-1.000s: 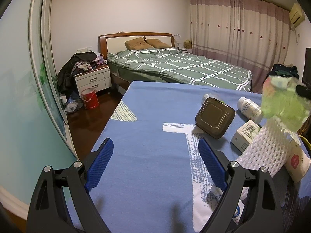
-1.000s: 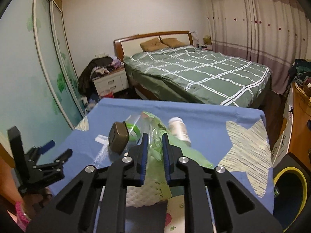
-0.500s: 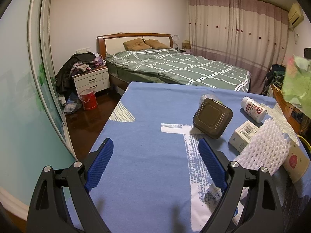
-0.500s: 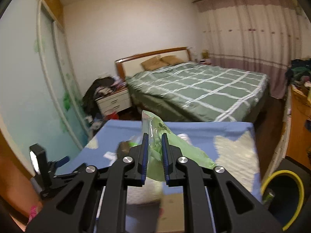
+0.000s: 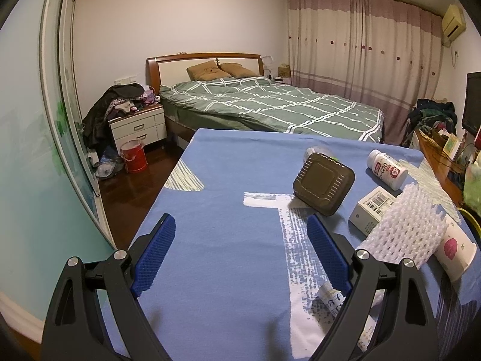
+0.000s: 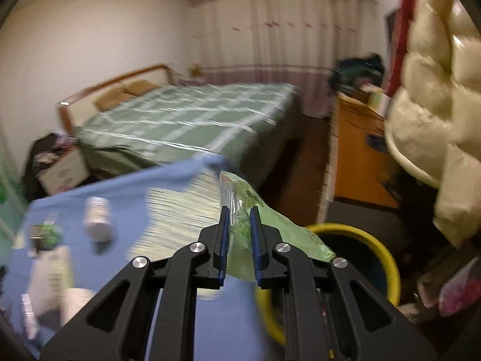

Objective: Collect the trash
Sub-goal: 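Carry the green bag over the yellow bin and open the right gripper, then grasp the white paper cup with pink fruit print with the left gripper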

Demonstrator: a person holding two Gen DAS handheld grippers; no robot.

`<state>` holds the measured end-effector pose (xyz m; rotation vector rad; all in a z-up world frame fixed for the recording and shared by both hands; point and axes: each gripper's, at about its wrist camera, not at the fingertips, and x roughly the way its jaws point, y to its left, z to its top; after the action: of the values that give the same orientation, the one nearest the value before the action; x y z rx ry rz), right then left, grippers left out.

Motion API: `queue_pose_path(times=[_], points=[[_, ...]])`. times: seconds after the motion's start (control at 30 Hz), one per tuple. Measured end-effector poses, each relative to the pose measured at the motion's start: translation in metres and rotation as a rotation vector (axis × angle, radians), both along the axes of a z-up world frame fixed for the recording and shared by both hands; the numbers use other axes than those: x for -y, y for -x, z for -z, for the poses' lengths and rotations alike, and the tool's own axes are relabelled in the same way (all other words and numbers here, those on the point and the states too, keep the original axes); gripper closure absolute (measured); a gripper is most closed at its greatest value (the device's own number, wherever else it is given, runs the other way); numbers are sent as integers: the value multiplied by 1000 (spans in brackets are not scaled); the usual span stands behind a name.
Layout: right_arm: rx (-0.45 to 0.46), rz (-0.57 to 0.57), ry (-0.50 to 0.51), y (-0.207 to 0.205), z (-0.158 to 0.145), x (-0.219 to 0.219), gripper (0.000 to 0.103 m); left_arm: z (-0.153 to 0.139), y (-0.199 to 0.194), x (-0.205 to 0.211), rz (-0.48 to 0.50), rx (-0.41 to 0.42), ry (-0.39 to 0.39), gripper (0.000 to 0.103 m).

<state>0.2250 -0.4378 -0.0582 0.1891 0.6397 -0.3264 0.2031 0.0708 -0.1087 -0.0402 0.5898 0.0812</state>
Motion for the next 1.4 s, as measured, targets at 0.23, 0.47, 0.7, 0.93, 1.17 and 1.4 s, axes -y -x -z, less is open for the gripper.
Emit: queue_pose_path(times=[0.23,0.47,0.7,0.93,1.17,1.4], points=[[-91,128,-22,-14,40,45,77,1,-1,0,-3,-8,-4,15],[-47,155,-48,9,42,45,66,1,-1,0,0,-6,-2,15],[33,206,-9,36,44,33,66,-3,0,4,47,0,40,15],[18,202,-4,36,44,27,65,-17,12,34,169,13,49,15],[15,186,6,35,45,23,61,-30,27,91,368,-21,48,15],[13,179,-8,34,45,24,59,-30,37,159,542,-109,93,15]])
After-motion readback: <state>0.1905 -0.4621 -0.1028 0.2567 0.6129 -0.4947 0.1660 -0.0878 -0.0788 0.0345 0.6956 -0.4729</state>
